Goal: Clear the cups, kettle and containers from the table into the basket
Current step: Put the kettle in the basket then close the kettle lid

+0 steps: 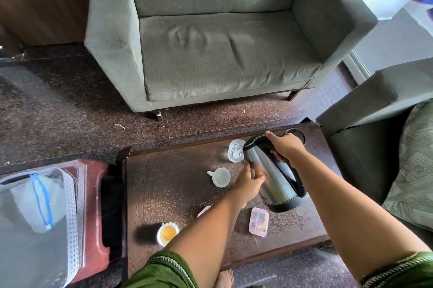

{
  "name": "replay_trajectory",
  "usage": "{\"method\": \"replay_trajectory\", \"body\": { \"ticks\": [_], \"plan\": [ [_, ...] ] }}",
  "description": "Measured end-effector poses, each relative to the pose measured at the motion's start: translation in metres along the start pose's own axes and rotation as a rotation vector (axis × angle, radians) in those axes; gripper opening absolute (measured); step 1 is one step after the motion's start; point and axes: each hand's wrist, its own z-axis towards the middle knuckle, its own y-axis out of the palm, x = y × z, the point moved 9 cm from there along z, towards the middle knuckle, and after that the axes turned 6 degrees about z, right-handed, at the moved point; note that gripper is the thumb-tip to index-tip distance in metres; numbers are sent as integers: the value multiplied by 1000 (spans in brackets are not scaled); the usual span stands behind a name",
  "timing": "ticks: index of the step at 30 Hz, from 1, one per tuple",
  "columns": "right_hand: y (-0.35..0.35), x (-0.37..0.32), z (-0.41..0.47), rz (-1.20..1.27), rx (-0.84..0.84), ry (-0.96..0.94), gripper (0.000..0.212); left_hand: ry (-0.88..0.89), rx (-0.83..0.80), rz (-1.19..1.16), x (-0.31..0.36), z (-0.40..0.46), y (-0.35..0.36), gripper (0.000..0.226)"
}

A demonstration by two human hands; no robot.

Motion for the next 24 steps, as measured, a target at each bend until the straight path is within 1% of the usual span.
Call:
{"method": "replay_trajectory", "body": {
  "ticks": [5, 12, 24],
  "plan": [
    [-1, 2, 1, 26, -3, 6, 53, 3, 1, 11, 1, -1, 1, 78],
    [-4, -1, -3, 10, -2, -2, 55, 8, 22, 8, 6, -5, 0, 74],
    [-5, -6, -4, -24, 1, 1, 57, -13, 7, -3, 8, -8, -1, 77]
  ]
}}
